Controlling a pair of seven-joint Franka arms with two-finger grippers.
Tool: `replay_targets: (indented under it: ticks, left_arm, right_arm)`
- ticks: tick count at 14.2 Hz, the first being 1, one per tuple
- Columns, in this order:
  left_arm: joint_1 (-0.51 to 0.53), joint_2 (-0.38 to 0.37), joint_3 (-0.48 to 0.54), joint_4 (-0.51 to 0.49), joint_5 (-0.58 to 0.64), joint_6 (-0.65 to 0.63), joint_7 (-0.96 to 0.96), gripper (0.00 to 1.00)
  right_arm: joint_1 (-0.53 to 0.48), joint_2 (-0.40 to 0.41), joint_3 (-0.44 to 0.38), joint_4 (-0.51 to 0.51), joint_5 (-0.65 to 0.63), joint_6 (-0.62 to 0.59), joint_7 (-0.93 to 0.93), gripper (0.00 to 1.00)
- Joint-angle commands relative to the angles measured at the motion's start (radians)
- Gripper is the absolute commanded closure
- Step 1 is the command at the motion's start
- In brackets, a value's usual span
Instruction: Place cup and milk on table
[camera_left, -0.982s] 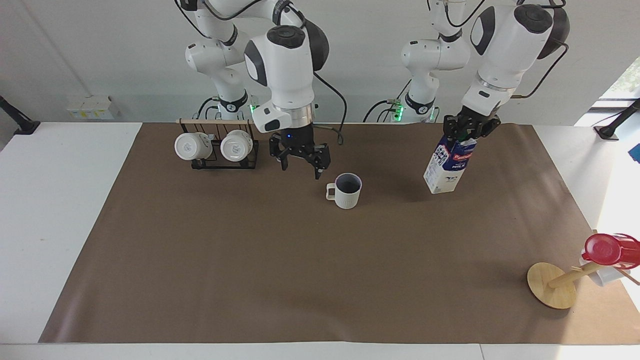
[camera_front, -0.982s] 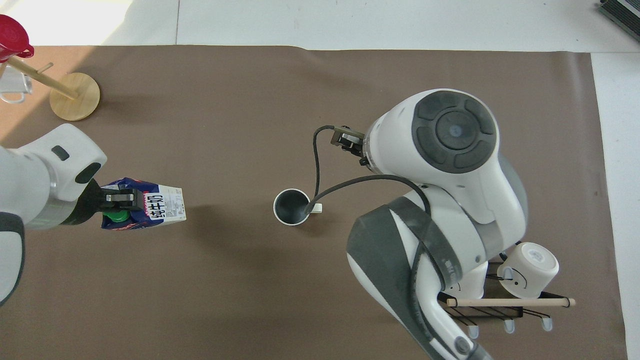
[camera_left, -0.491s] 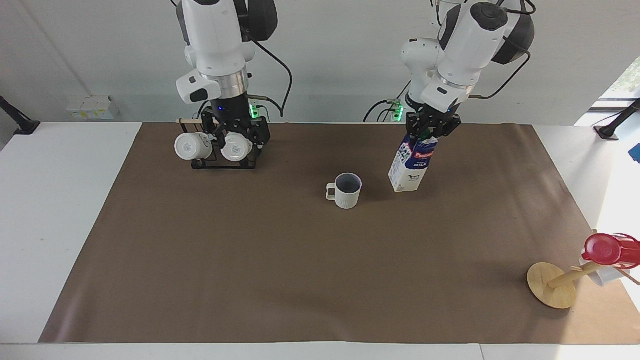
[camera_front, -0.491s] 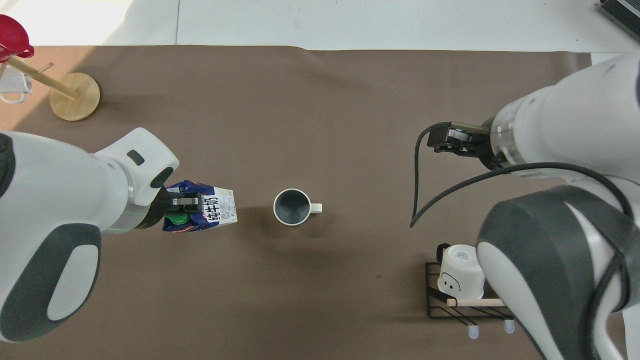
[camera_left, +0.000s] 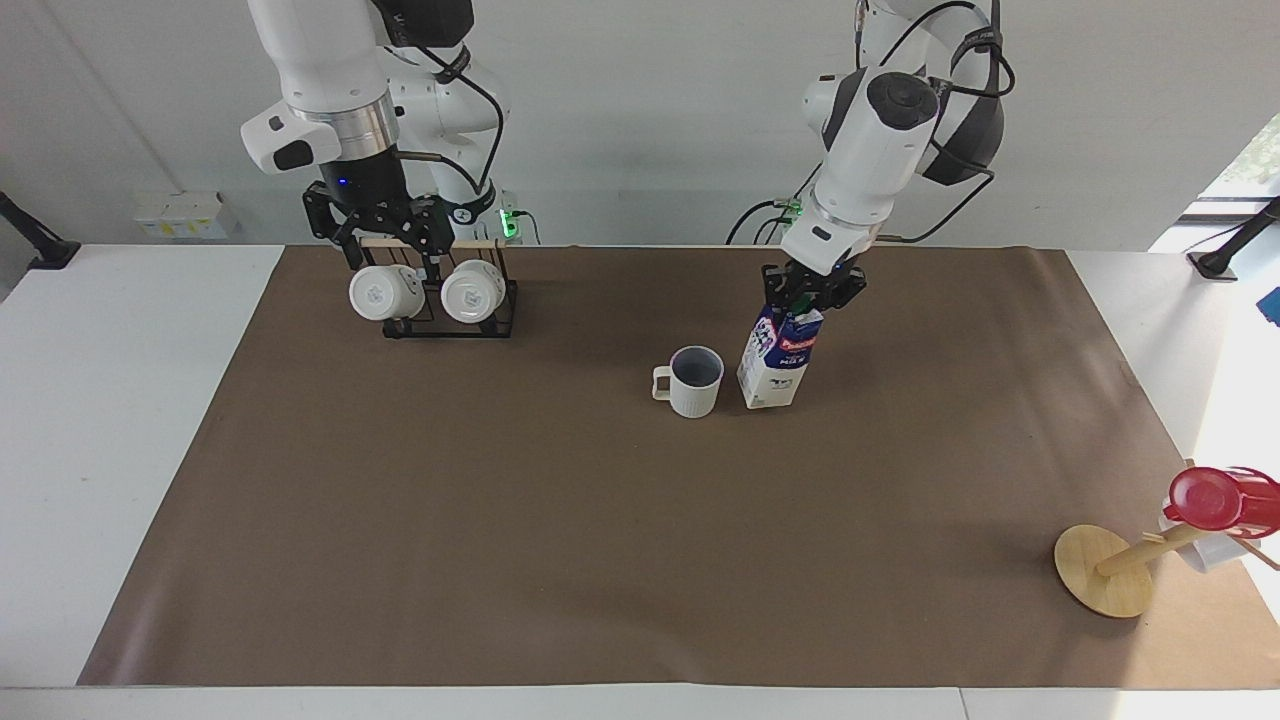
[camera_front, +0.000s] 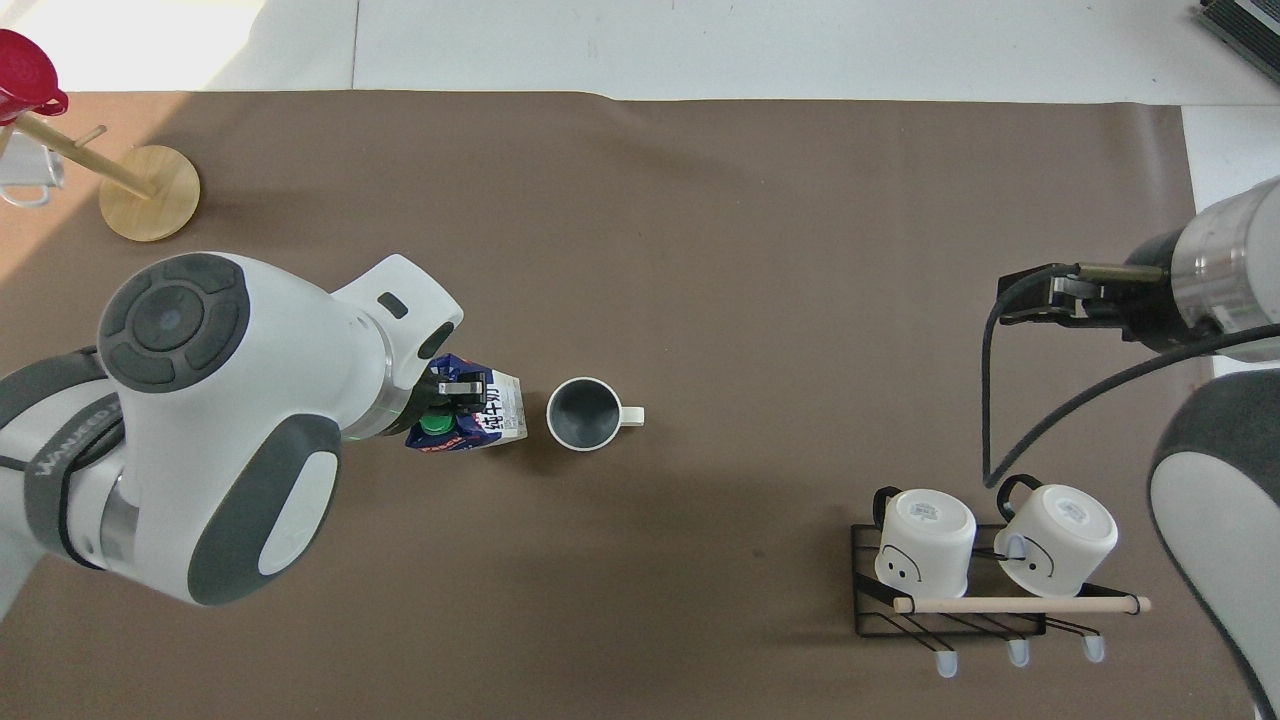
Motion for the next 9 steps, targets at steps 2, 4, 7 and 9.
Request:
replay_targets:
  ticks: [2,4,7,9]
  left_arm:
    - [-0.015,0.013,0.017,0.004,0.012,0.013,-0.013,0.56]
    - [-0.017,0.013,0.017,0.002,0.014,0.012,-0.013,0.57]
    - [-0.018,0.021,0.017,0.001,0.017,0.01,-0.013,0.57]
    - [-0.026,0.039,0.017,0.001,0.035,0.021,-0.014,0.57]
  right_arm:
    - [-0.043,0.013,0.009,0.041,0.045,-0.07,-0.038,0.0]
    - [-0.073,0.045,0.007,0.084,0.043,-0.131,-0.043,0.0]
    - [-0.078,0.059,0.004,0.11,0.038,-0.14,-0.078,0.0]
    - [-0.081,0.059,0.004,0.11,0.038,-0.142,-0.08,0.0]
